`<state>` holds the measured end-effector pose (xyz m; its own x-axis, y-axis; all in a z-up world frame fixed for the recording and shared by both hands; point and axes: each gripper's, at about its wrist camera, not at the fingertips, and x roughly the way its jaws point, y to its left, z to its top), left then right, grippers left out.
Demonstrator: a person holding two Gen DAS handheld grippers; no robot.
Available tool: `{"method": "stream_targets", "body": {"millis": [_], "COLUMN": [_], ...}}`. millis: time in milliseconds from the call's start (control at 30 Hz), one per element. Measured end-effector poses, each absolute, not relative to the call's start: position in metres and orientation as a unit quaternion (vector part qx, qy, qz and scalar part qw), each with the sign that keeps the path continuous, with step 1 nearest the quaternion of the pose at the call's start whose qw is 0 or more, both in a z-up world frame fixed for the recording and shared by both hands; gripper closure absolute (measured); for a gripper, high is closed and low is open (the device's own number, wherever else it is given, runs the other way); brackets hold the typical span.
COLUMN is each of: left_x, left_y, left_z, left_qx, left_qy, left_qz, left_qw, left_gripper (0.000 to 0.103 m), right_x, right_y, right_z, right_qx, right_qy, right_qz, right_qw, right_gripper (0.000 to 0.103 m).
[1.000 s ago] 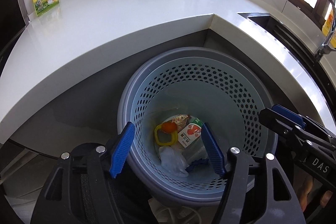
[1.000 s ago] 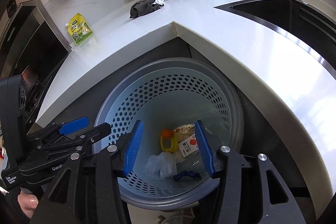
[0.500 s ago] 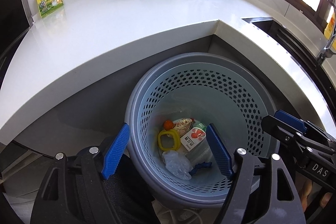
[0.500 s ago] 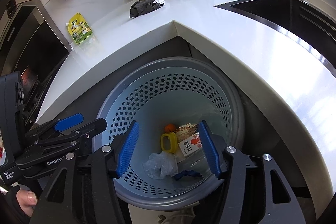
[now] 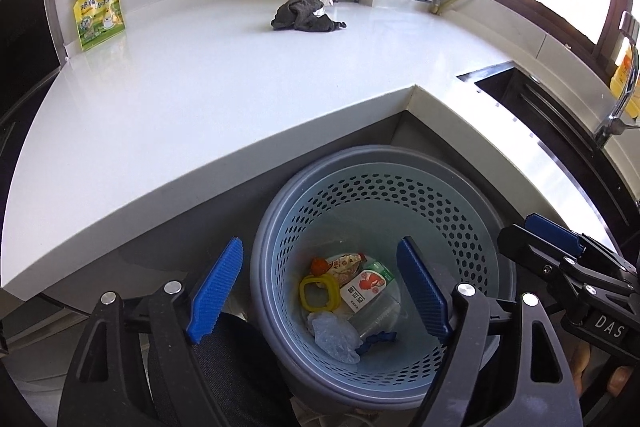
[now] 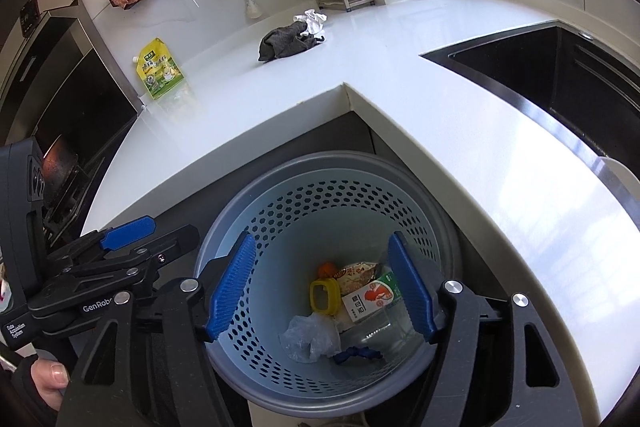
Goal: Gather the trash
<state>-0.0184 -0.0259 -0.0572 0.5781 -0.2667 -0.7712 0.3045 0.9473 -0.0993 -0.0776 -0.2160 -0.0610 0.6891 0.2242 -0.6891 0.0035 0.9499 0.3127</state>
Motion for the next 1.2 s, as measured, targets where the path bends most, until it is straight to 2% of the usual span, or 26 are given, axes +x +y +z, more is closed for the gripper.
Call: {"method": "stream_targets", "body": {"millis": [100, 200, 633, 933, 1200], "left_x": [-0.013, -0.006, 0.049, 0.115, 0.186], "left_y": [-0.022, -0.019, -0.016, -0.033, -0.057], "left_z": [-0.051, -0.043, -0.004, 0.014, 0.008], "left_qx": [0.019, 0.018, 0.015, 0.02, 0.016], "left_qy": [0.425, 0.416, 0.375, 0.355, 0.367], "left_qz": [-0.161, -0.158, -0.149, -0.143, -0.136], "left_qw": [0.891, 0.895, 0.915, 0.924, 0.92], "left_gripper": [0.025, 0.019, 0.014, 0.012, 0.012], "right_x": [-0.072, -0.064, -0.005, 0.051, 0.111], "right_y": [-0.216, -0.215, -0.221, -0.232, -0.252], "right_z": [-0.053, -0.045, -0.015, 0.008, 0.009], "right_qx": [0.148, 0.148, 0.138, 0.121, 0.105], "right_qy": [0.382, 0.377, 0.36, 0.347, 0.358], "right_qz": [0.064, 0.067, 0.071, 0.078, 0.064], "right_qw": [0.91, 0.912, 0.92, 0.927, 0.925], "right_gripper": [0.036, 0.036, 0.033, 0.033, 0.032]}}
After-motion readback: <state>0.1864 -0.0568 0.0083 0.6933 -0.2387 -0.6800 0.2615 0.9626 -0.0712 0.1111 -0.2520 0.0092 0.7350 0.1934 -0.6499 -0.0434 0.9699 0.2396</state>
